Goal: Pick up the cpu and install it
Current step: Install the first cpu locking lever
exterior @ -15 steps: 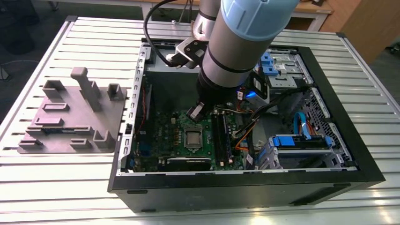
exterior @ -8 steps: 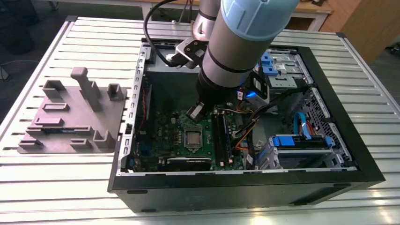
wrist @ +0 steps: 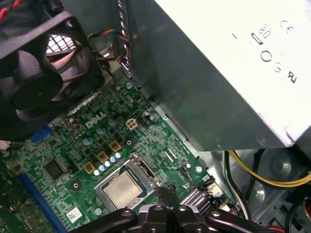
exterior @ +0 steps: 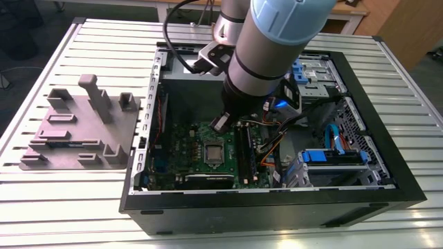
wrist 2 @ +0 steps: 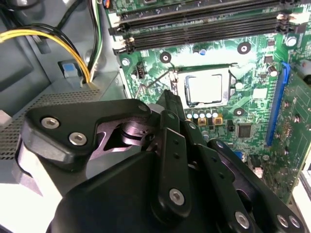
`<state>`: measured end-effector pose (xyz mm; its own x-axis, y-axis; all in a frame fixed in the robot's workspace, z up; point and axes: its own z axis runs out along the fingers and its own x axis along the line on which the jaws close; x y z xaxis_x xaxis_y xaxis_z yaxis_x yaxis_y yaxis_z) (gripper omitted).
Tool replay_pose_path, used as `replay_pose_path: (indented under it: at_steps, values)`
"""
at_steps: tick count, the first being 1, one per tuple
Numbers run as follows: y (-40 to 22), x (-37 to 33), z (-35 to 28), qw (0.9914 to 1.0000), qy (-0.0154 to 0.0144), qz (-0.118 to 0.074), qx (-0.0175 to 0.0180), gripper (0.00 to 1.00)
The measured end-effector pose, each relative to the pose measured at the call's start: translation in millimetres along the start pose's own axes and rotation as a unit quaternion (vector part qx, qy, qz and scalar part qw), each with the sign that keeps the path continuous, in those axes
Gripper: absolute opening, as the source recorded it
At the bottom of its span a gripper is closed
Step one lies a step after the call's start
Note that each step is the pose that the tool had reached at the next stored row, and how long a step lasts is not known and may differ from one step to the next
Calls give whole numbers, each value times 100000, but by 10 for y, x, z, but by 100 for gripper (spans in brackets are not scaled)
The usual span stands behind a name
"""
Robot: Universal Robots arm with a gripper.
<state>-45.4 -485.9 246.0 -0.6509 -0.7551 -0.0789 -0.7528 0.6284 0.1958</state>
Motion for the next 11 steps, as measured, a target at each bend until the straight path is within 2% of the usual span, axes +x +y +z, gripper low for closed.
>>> replay_pose_path:
  at_steps: [11]
  values:
    - [-13,-141,14,100000,-3,-1,-1,10]
